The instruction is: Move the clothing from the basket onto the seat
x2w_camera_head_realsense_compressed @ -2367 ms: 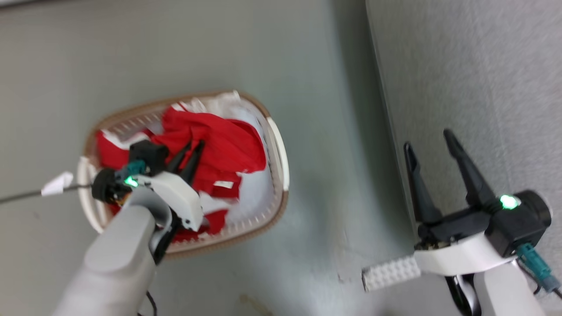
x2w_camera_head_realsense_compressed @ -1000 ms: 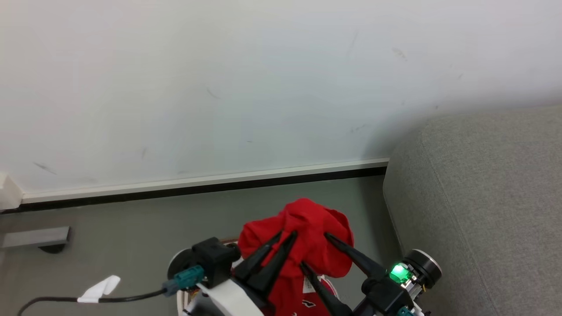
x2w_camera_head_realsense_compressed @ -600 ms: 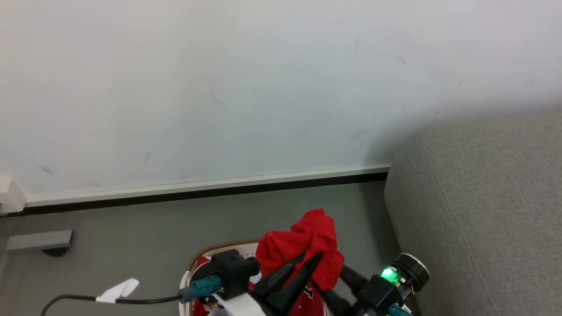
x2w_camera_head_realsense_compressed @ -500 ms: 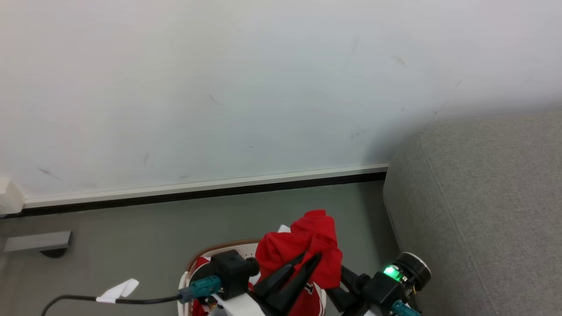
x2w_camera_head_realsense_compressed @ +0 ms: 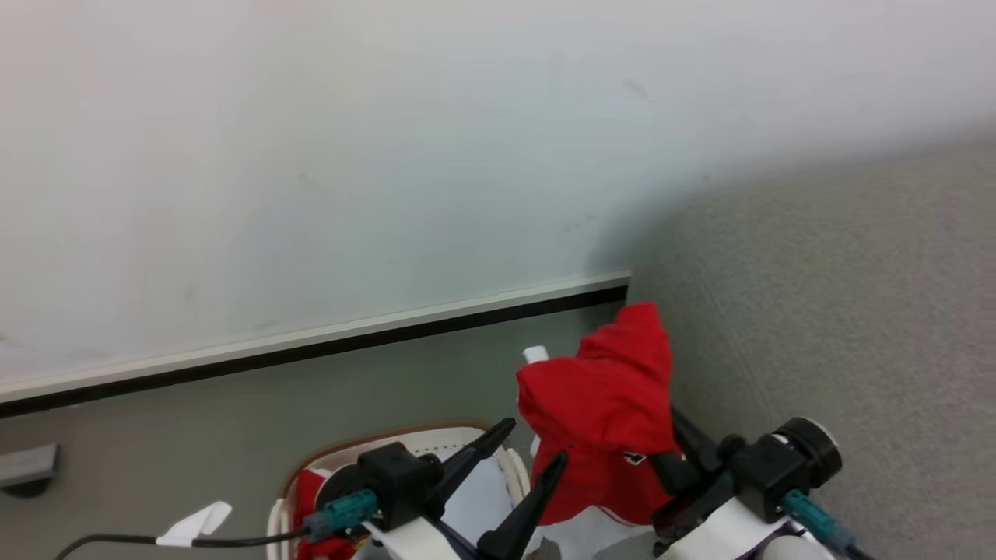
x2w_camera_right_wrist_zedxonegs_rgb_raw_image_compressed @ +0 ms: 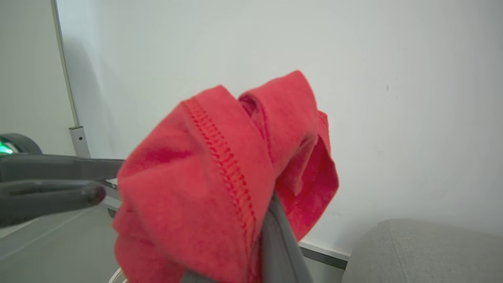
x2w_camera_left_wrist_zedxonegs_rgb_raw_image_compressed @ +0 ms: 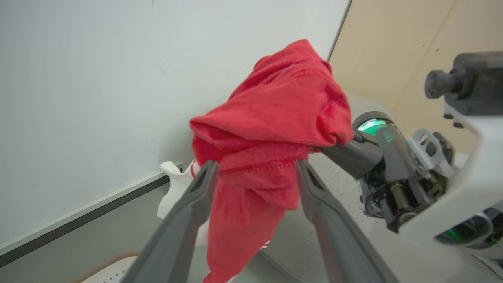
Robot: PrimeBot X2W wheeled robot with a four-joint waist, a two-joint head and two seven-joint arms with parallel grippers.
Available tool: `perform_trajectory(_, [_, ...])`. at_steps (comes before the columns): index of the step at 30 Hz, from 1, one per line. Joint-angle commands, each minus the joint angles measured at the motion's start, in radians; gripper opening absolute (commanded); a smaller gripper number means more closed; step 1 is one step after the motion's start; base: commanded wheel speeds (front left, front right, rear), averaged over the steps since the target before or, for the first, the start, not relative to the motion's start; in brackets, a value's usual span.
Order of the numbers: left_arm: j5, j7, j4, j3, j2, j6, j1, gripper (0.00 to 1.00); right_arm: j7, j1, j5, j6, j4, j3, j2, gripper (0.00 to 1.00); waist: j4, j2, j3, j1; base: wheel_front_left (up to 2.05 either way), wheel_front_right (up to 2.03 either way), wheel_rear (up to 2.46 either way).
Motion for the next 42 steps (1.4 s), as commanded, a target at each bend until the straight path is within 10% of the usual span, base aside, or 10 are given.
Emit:
perform_trajectory(1, [0.016, -0.013, 0.003, 0.001, 0.005, 0.0, 0.003, 1.0, -0.001, 0.013, 0.004, -0.002, -0.014, -0.022, -0.008, 0.0, -0.044, 0.0, 0.012, -0.0001, 0.0, 0.0, 0.0])
perform_trajectory(17, [0.057, -0.018, -0.011, -0.01, 0.014, 0.004, -0.059, 1.0, -0.001, -0.018, 0.008, -0.002, -0.107, -0.243, 0.01, 0.0, -0.24, 0.0, 0.118, -0.0001, 0.0, 0.0, 0.0])
perform_trajectory(25, [0.095, 0.002, -0.042, 0.004, 0.037, -0.012, -0.161, 1.0, -0.001, -0.234, 0.016, -0.002, -0.115, -0.49, -0.01, 0.0, -0.176, 0.0, 0.33, -0.0001, 0.0, 0.0, 0.0])
perform_trajectory(33, [0.157, -0.031, -0.046, 0.028, 0.052, -0.025, -0.291, 1.0, 0.0, -0.663, 0.016, -0.002, 0.132, -0.826, -0.114, 0.0, -0.081, 0.0, 0.526, -0.0001, 0.0, 0.0, 0.0])
perform_trajectory(42, [0.181, -0.063, -0.043, 0.043, 0.053, -0.024, -0.349, 1.0, 0.001, -0.891, -0.276, -0.002, 0.397, -1.082, -0.184, 0.0, 0.006, 0.0, 0.674, -0.0001, 0.0, 0.0, 0.0])
